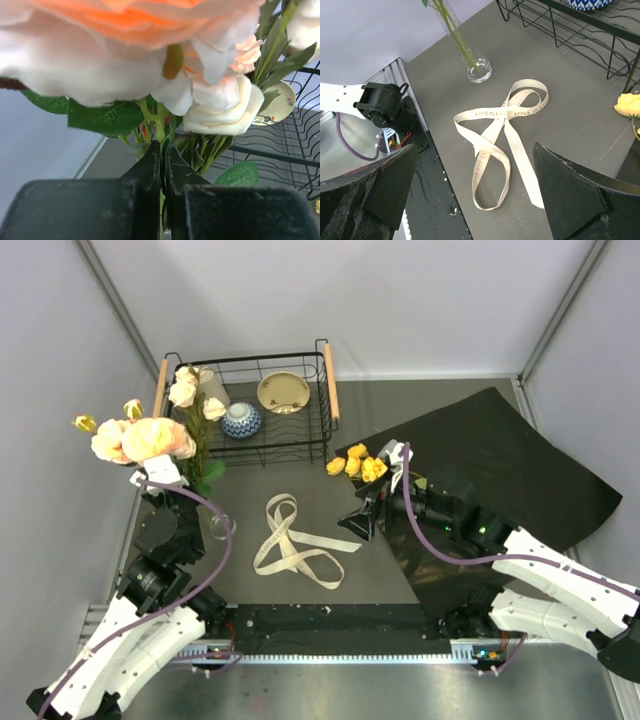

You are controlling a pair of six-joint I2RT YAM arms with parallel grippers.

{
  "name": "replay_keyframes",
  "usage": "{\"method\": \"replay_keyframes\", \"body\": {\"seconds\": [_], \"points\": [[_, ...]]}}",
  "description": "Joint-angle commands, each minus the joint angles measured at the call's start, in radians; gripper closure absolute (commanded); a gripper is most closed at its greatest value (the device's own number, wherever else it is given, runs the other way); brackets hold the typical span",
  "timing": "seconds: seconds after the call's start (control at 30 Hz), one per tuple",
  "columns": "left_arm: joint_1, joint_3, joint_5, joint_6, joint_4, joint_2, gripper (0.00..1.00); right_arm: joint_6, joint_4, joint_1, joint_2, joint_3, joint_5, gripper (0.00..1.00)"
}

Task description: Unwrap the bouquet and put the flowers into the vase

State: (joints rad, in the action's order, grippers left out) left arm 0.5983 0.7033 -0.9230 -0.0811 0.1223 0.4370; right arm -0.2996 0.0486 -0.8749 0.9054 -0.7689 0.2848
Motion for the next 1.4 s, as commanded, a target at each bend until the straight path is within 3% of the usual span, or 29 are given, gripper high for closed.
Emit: {"method": "replay_keyframes", "body": {"seconds": [0.0,0.27,0.33,0.53,0.63,0.73,0.83,0.93,1.0,1.07,1.13,1.17,1.2,1.27,1.3,1.37], "points": [[0.000,-0.037,-0.043,0.073,-0.007,-0.015,1.00,-0.015,-0.041,-0.001,-0.011,-0.024,0.014,0.01],[0.001,-0.041,-0.059,0.105,0.020,-0.004,1.00,-0.024,-0.069,-0.001,-0.023,-0.007,0.014,0.01],[0.000,-0.022,-0.063,0.119,0.046,-0.004,0.96,-0.024,-0.062,-0.001,-0.025,-0.007,0.010,0.01],[0.001,0.033,-0.030,0.153,0.118,-0.027,0.59,0.002,-0.052,-0.001,-0.026,-0.006,-0.012,0.01],[0.001,0.077,0.009,0.172,0.181,-0.041,0.50,0.040,0.005,-0.001,-0.026,-0.015,-0.047,0.01],[0.000,0.149,0.051,0.207,0.256,-0.058,0.47,0.092,0.057,-0.001,-0.025,-0.033,-0.104,0.01],[0.001,0.231,0.134,0.263,0.367,-0.090,0.12,0.138,0.112,0.011,-0.011,-0.062,-0.179,0.01],[0.001,0.294,0.332,0.307,0.444,-0.135,0.10,0.206,0.201,0.072,0.033,-0.084,-0.277,0.01],[0.001,0.318,0.560,0.311,0.476,-0.173,0.10,0.214,0.288,0.143,0.078,-0.104,-0.362,0.01],[0.001,0.354,0.720,0.323,0.490,-0.187,0.11,0.205,0.336,0.301,0.162,-0.118,-0.355,0.02],[0.000,0.381,0.961,0.342,0.497,-0.181,0.12,0.227,0.353,0.402,0.210,-0.113,-0.358,0.08],[0.000,0.386,1.027,0.362,0.494,-0.161,0.12,0.252,0.352,0.410,0.254,-0.106,-0.386,0.10],[0.001,0.392,1.178,0.371,0.476,-0.149,0.12,0.308,0.324,0.412,0.269,-0.096,-0.454,0.15],[0.001,0.394,1.320,0.397,0.450,-0.092,0.13,0.385,0.265,0.418,0.311,-0.049,-0.519,0.22],[0.001,0.394,1.431,0.405,0.435,-0.068,0.13,0.434,0.210,0.427,0.331,-0.032,-0.559,0.32],[0.001,0.383,1.544,0.434,0.364,0.008,0.14,0.447,0.183,0.487,0.401,-0.023,-0.543,0.39]]}}
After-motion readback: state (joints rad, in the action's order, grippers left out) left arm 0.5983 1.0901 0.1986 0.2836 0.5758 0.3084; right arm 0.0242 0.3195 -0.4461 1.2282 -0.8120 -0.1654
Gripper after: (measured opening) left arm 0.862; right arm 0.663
